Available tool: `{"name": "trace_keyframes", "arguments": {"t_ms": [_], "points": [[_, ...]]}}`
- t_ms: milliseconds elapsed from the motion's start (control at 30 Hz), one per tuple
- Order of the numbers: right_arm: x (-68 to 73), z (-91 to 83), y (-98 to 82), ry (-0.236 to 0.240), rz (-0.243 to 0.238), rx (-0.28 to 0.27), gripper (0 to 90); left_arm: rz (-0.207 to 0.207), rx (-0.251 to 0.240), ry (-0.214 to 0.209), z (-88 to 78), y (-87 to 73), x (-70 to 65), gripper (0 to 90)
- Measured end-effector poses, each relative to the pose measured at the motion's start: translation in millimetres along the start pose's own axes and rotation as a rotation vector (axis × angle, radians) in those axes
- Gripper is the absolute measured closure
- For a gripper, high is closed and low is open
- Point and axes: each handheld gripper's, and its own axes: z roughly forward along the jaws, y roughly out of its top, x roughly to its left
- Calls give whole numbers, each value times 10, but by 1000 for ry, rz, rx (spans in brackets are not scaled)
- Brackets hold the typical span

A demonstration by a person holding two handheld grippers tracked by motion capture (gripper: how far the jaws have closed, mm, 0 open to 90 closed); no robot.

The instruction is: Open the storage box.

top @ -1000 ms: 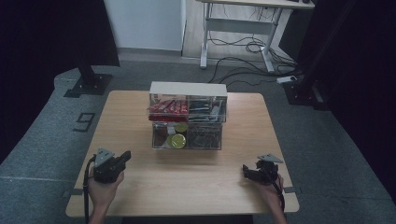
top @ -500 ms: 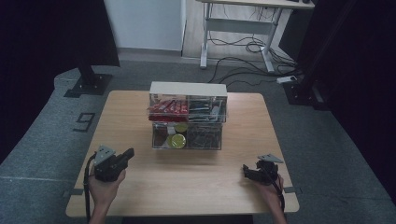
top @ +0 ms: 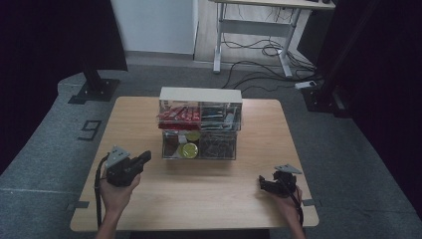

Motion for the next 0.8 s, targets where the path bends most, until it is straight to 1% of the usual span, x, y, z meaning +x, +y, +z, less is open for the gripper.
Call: {"name": "trace_keyframes", "arguments": {"t_ms": [233,367,500,533,800], "points": [[0,0,0,0,0,0,130,8,-6,-21,21,134,-67,900],[0,-1,0,0,0,0,131,-1,-10,-39,40,207,-77,900],[0,-1,0,-1,0,-1,132,-1,-9,-49,61,276,-100,900],[0,-1,0,-1,0,-1,132,1,-11,-55,68,321,-114,900],[0,-1,0,-1,0,-1,132,3,-8,-63,105,446,-132,900]]}}
